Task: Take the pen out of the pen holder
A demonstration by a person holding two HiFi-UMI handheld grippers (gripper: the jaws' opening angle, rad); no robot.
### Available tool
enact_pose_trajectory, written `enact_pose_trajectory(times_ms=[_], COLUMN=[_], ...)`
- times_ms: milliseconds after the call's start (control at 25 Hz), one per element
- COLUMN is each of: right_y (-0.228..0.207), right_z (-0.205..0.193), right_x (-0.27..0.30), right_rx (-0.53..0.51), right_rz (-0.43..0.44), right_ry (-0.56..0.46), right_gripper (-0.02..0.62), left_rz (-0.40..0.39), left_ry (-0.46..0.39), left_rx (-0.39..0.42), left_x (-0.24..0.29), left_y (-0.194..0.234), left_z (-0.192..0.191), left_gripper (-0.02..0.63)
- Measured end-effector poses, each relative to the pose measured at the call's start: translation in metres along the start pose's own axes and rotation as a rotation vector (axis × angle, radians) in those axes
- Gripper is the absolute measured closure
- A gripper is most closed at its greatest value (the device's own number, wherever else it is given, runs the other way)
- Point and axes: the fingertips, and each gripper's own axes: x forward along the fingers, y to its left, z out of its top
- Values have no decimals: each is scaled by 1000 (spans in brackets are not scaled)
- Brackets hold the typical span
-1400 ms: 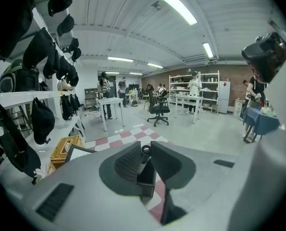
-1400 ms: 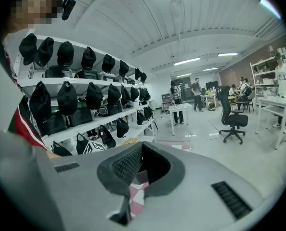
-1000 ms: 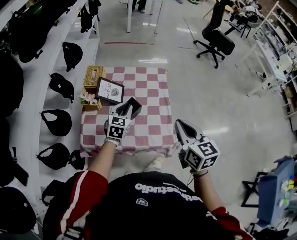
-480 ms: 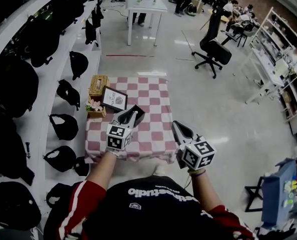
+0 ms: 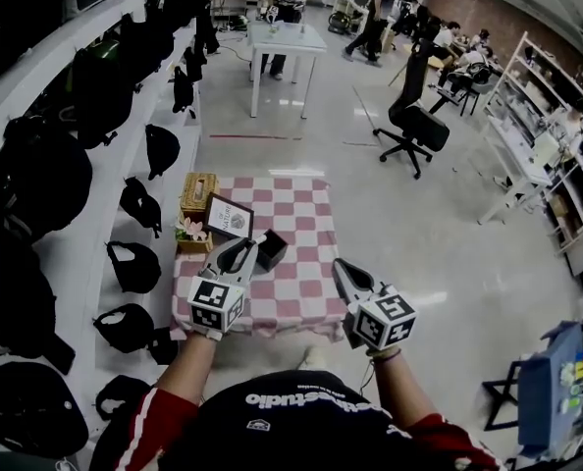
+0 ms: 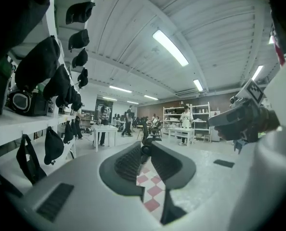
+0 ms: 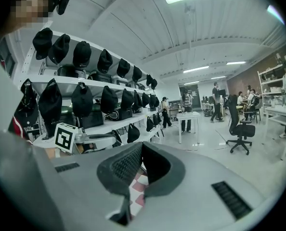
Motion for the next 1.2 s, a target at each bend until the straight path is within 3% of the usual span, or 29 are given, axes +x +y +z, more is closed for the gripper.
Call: enact_pose_trajectory(times_ms=[280,680,840,1200], right_y=[6,5,5,5], right_z=[11,50,63,59], right_x=[-6,-30,-40,-46], right_rx=[-10,-23,-17,-43], right_rz=[5,-28,-40,-82], right_ry=[-26,-133,-205,-208], right_gripper=[595,595,595,595], left_rz=[21,23,27,31], left_ry=[-93,-199,-209,-220], left_rx=[-48,-8,17,27], left_x=[-34,-77,-78,-83], left_y=[5,-7,-1,1], left_z=[26,74,82,93], left_gripper=[538,538,540,539])
